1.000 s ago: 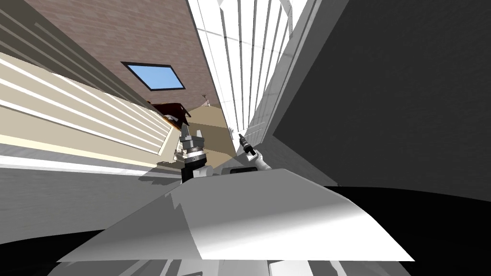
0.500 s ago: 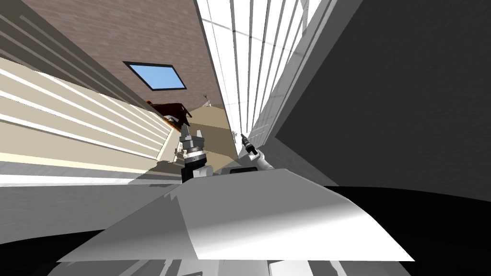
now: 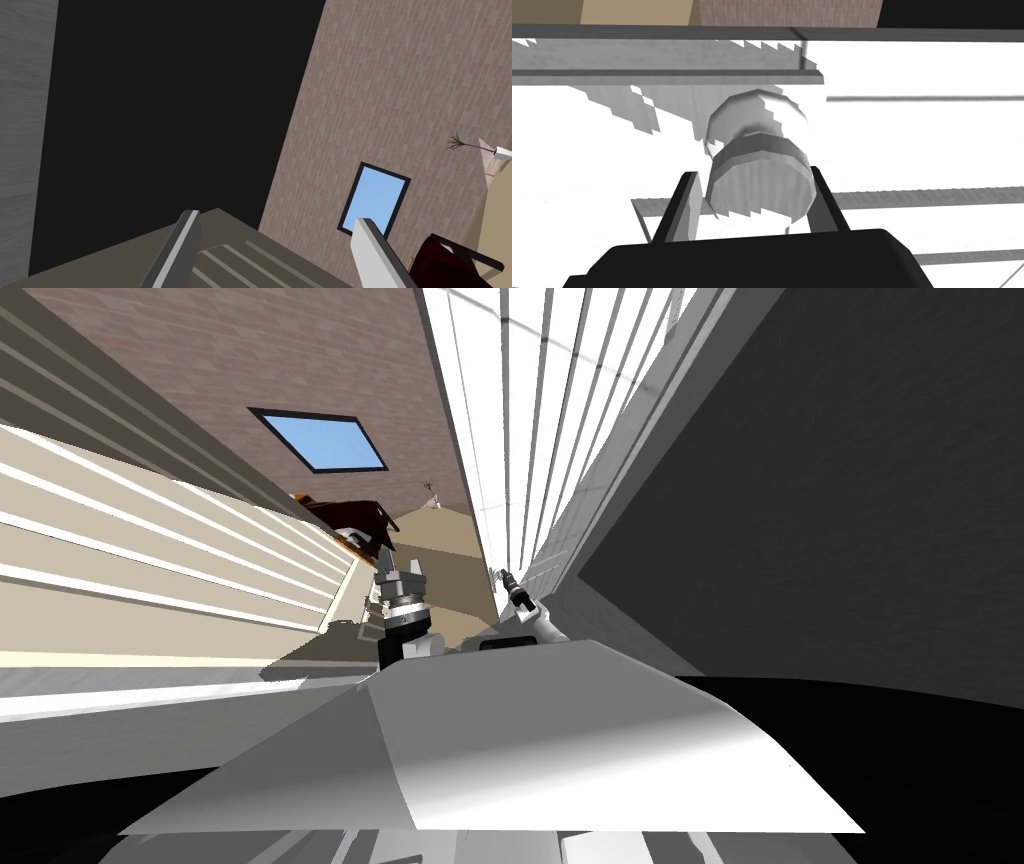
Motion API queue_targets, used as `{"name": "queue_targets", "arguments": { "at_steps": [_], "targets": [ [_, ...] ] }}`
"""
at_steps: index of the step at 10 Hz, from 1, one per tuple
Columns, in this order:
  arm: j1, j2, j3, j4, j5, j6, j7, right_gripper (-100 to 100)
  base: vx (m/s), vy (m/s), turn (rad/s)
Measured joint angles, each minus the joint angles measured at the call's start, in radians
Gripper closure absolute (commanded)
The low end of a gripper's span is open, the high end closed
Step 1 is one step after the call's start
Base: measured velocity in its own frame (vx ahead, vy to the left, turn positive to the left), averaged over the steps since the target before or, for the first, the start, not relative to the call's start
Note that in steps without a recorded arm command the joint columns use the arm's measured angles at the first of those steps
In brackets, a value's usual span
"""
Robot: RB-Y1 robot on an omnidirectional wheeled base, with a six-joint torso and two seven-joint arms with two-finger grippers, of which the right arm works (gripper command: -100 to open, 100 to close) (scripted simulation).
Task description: Push the door open
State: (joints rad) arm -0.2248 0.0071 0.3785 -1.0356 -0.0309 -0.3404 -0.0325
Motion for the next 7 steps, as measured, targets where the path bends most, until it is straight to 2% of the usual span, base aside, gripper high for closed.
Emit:
{"name": "queue_targets", "arguments": {
  "at_steps": [4, 5, 7],
  "targets": [
    [-0.005, 0.0, -0.002, -0.002, 0.0, -0.001, 0.0, 100, -0.003, -0.002, 0.003],
    [-0.005, 0.0, -0.002, -0.002, 0.0, -0.001, 0.0, 100, 0.074, 0.071, -0.029],
    [0.002, -0.013, -0.008, 0.006, -0.002, 0.002, 0.001, 100, 0.145, 0.124, -0.046]
  ]
}}
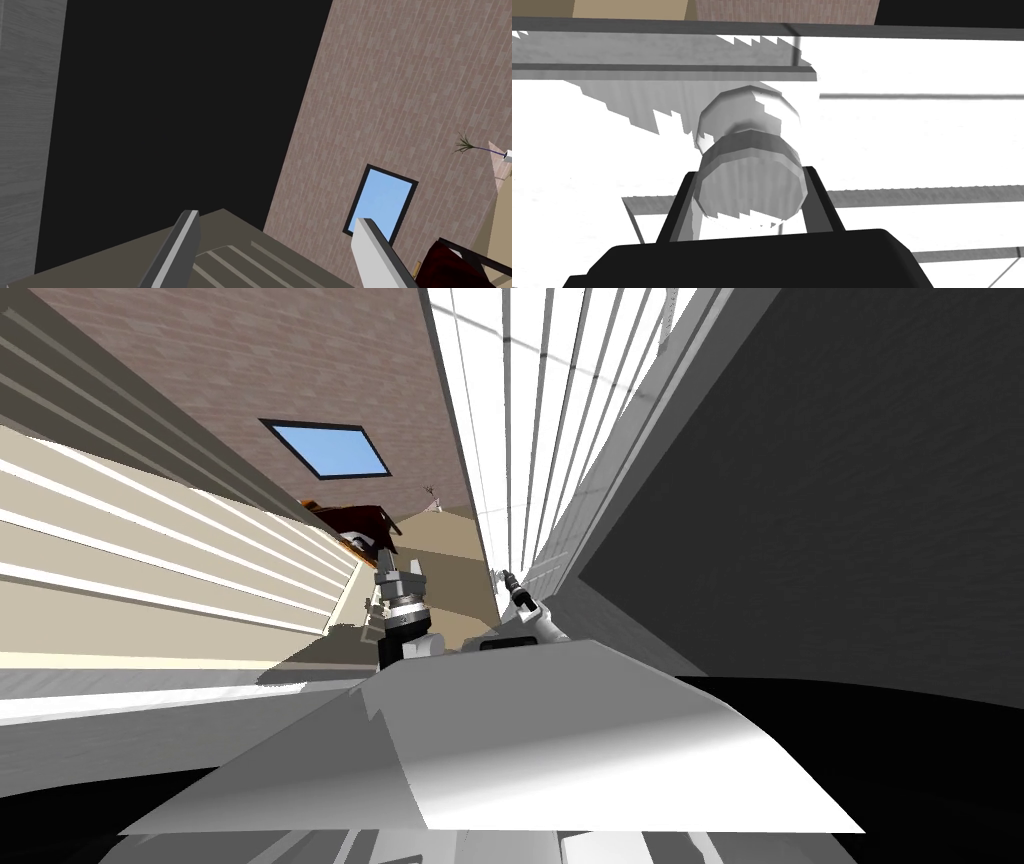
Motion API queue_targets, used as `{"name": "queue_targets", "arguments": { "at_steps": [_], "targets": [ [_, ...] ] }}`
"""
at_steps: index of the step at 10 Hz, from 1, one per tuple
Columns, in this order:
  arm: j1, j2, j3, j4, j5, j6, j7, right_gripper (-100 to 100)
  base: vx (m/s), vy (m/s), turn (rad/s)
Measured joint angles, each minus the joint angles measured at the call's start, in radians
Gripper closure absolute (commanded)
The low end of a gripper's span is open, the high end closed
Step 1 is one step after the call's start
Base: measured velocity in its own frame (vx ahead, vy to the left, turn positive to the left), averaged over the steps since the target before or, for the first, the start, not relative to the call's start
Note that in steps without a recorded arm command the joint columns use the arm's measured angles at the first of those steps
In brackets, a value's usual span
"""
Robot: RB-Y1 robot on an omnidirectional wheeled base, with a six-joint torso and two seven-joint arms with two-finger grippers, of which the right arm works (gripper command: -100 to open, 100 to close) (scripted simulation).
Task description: Push the door open
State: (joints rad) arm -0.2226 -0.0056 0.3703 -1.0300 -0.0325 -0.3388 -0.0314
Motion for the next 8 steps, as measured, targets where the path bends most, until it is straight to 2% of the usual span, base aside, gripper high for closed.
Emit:
{"name": "queue_targets", "arguments": {
  "at_steps": [3, 4, 6, 7, 8],
  "targets": [
    [-0.017, -0.015, -0.029, 0.014, -0.006, 0.004, 0.003, 100, 0.14, 0.154, -0.047],
    [-0.007, -0.02, -0.036, -0.006, -0.005, 0.006, 0.007, 100, 0.163, 0.129, -0.086],
    [-0.012, -0.032, -0.061, 0.0, -0.009, 0.0, 0.013, 100, 0.161, 0.13, -0.088],
    [-0.01, -0.034, -0.076, 0.001, -0.009, -0.002, 0.018, -100, -0.044, 0.044, -0.047],
    [-0.007, -0.041, -0.074, -0.004, -0.011, -0.001, 0.018, -100, -0.167, -0.02, 0.004]
  ]
}}
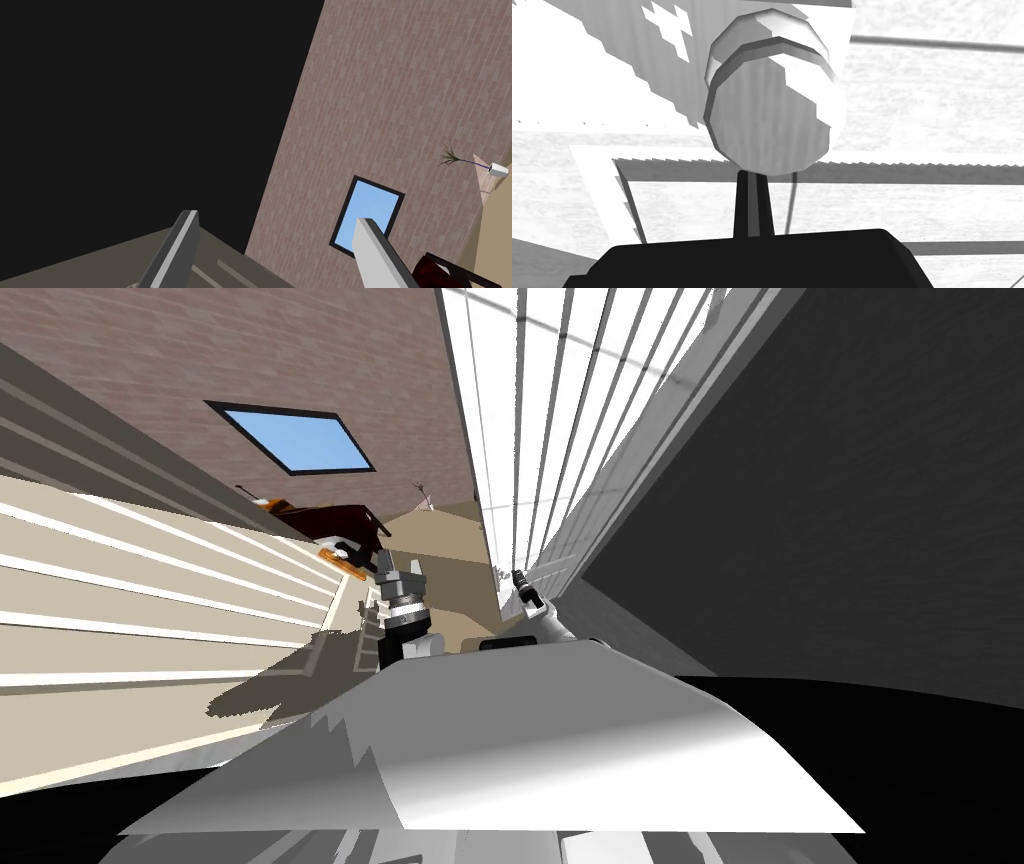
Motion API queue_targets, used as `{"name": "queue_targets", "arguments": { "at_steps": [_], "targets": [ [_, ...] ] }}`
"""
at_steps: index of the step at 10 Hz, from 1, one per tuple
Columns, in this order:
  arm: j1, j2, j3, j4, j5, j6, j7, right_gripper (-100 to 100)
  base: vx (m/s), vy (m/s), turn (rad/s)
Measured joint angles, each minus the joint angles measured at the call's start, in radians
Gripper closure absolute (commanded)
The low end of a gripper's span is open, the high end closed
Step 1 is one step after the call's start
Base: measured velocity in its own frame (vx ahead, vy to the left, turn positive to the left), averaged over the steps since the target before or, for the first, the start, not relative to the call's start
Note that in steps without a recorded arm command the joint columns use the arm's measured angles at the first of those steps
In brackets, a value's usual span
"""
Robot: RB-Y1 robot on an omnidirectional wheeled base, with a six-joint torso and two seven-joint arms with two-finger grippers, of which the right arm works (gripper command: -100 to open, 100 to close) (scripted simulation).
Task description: Push the door open
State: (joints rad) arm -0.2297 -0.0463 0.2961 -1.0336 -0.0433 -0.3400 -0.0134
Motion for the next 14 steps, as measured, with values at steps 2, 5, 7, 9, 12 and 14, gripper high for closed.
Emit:
{"name": "queue_targets", "arguments": {
  "at_steps": [2, 5, 7, 9, 12, 14],
  "targets": [
    [0.001, -0.005, 0.005, -0.002, -0.002, 0.003, -0.004, -100, -0.173, -0.035, -0.008],
    [0.006, -0.002, 0.012, -0.008, -0.005, 0.005, -0.009, -100, -0.21, -0.048, -0.019],
    [0.007, 0.009, 0.018, -0.013, -0.009, 0.008, -0.015, -100, -0.211, -0.019, -0.021],
    [0.008, 0.021, 0.021, -0.01, -0.011, 0.006, -0.019, -100, -0.01, 0.01, 0.013],
    [0.006, 0.005, 0.015, -0.006, -0.011, 0.003, -0.016, -100, 0.173, 0.092, 0.018],
    [0.002, 0.001, 0.009, -0.001, -0.011, -0.001, -0.015, -100, 0.215, 0.066, 0.024]
  ]
}}
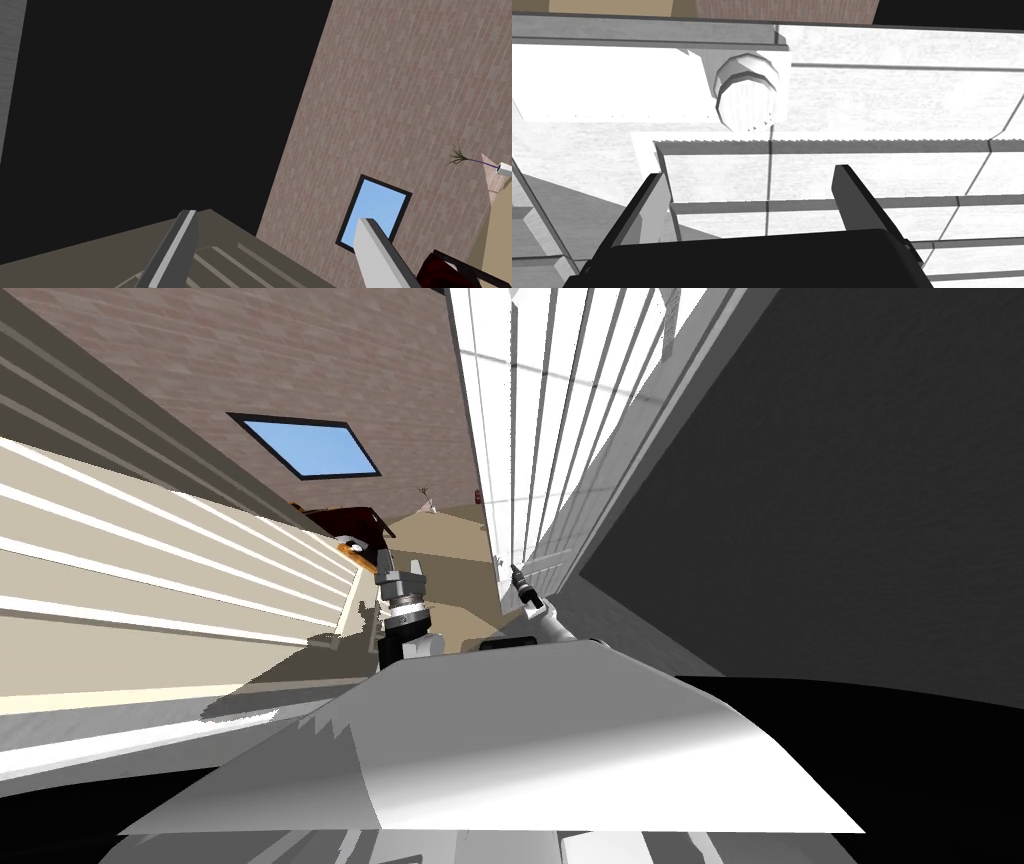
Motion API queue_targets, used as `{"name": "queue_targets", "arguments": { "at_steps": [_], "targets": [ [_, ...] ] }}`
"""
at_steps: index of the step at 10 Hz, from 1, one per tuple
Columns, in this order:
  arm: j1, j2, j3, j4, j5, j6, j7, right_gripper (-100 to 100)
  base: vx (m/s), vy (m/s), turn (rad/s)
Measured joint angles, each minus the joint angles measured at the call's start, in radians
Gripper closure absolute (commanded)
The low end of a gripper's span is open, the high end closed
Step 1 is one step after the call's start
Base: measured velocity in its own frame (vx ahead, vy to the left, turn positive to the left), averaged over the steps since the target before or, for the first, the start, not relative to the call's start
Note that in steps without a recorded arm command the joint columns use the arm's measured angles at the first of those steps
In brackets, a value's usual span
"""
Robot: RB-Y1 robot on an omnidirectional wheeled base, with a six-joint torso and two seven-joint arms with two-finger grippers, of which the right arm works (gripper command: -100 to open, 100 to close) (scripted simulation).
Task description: Push the door open
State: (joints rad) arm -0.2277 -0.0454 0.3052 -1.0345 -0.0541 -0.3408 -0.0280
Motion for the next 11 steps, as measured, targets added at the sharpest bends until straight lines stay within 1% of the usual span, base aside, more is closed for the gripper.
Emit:
{"name": "queue_targets", "arguments": {
  "at_steps": [3, 4, 5, 7, 10, 11],
  "targets": [
    [-0.007, 0.007, -0.009, 0.01, 0.0, -0.006, 0.001, -100, 0.196, 0.077, 0.02],
    [-0.01, 0.016, -0.012, 0.015, 0.0, -0.009, 0.003, -100, 0.083, 0.031, 0.003],
    [-0.011, 0.017, -0.013, 0.016, 0.0, -0.009, 0.004, 100, -0.011, -0.003, -0.005],
    [-0.014, 0.016, -0.013, 0.013, 0.0, -0.011, 0.003, 100, -0.026, -0.012, 0.004],
    [-0.009, 0.015, -0.012, 0.017, 0.0, -0.008, 0.004, 100, -0.01, -0.003, -0.002],
    [-0.009, 0.015, -0.012, 0.017, 0.0, -0.007, 0.004, 100, 0.059, 0.065, -0.026]
  ]
}}
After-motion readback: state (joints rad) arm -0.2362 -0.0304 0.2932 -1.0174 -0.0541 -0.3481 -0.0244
